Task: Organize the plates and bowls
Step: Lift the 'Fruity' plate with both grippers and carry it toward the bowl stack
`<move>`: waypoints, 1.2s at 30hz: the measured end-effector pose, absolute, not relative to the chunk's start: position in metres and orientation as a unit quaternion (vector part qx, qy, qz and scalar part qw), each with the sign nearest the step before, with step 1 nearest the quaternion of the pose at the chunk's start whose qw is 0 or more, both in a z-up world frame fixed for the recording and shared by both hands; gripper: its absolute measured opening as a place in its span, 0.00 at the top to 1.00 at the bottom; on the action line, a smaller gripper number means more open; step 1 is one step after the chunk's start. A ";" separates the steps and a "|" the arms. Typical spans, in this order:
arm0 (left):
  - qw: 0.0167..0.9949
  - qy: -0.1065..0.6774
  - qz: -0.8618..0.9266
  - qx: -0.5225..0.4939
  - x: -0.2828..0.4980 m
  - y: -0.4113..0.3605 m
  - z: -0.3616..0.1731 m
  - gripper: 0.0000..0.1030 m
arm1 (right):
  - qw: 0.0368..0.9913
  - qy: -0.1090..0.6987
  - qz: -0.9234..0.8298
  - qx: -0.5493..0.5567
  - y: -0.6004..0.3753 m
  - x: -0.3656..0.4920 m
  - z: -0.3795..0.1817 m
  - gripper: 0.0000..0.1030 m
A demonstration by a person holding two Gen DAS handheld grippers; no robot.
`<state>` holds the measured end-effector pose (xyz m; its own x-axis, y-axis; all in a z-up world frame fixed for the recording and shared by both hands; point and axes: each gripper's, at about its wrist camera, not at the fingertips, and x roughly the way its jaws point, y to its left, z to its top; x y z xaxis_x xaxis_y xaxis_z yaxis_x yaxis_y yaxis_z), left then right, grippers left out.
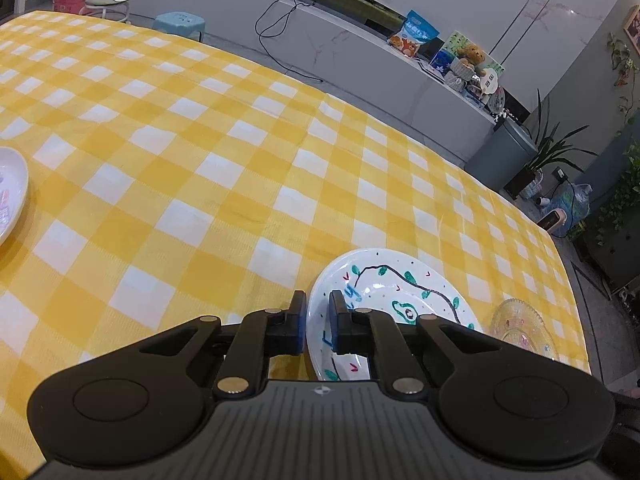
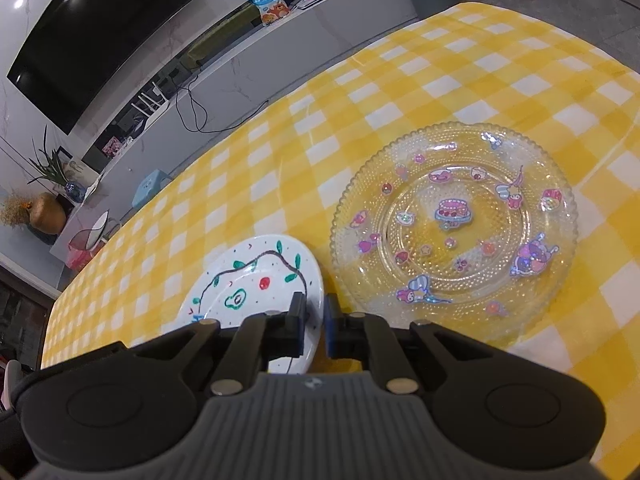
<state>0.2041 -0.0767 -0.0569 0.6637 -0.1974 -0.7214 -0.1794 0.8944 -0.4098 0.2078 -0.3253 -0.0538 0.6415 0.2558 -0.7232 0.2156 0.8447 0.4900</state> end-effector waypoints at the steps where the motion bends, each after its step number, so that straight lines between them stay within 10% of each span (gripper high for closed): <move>1: 0.882 0.411 -0.005 -0.230 0.202 -0.076 -0.057 0.88 | 0.861 0.424 0.012 0.280 -0.326 0.206 -0.054 0.93; 36: 0.868 0.435 -0.009 -0.239 0.138 -0.065 -0.056 0.86 | 0.824 0.481 0.021 0.297 -0.330 0.158 -0.055 0.86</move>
<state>0.1382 -0.0653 -0.0558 0.6211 -0.2239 -0.7511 -0.1913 0.8861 -0.4223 0.1578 -0.3295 -0.0547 0.5366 0.3207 -0.7805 0.2516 0.8221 0.5107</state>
